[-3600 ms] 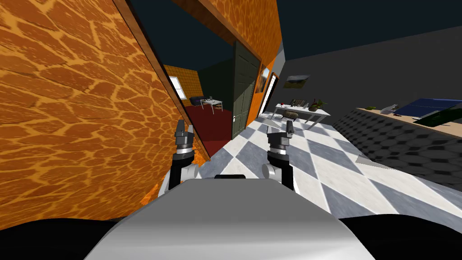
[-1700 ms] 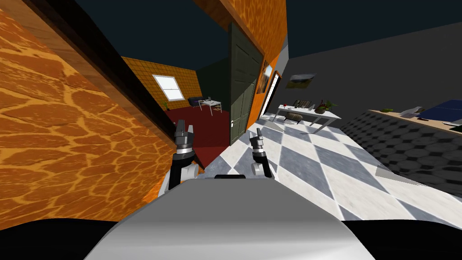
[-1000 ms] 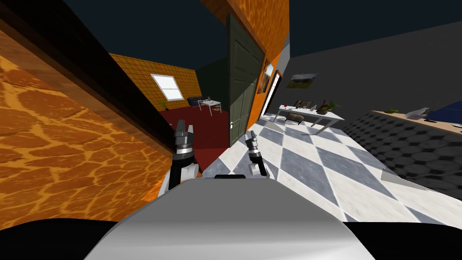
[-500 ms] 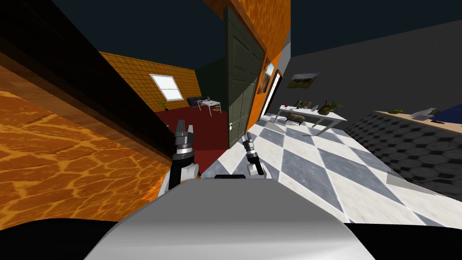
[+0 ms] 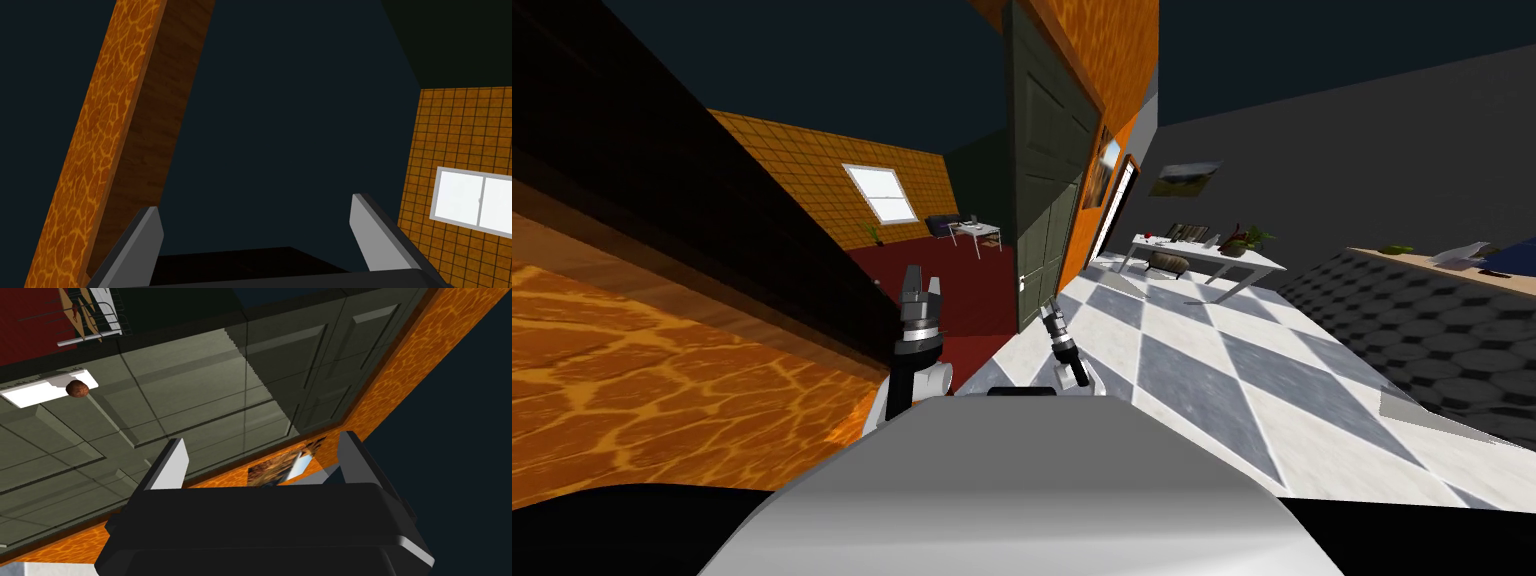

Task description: Push the door open

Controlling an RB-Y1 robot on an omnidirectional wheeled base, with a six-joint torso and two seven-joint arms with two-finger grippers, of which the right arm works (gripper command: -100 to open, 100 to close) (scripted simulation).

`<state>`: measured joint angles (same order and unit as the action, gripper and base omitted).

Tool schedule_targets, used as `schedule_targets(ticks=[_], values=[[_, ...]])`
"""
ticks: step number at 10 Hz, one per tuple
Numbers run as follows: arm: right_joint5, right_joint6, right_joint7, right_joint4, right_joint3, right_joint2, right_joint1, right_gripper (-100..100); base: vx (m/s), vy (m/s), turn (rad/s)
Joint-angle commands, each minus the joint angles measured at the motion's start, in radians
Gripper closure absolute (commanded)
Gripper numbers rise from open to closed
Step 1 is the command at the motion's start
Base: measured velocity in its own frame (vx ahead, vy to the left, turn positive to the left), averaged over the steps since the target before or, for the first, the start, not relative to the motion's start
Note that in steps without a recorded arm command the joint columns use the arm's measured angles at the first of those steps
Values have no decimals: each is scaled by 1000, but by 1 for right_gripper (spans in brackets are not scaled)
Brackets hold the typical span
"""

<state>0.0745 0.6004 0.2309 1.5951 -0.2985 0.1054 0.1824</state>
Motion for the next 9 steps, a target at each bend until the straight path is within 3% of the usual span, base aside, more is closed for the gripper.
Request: schedule_targets(ticks=[1, 9], values=[[6, 14, 9, -41, -16, 10, -13, -100, 141, -59, 4], [34, 62, 30, -211, -81, 21, -78, -100, 104, -38, 3]])
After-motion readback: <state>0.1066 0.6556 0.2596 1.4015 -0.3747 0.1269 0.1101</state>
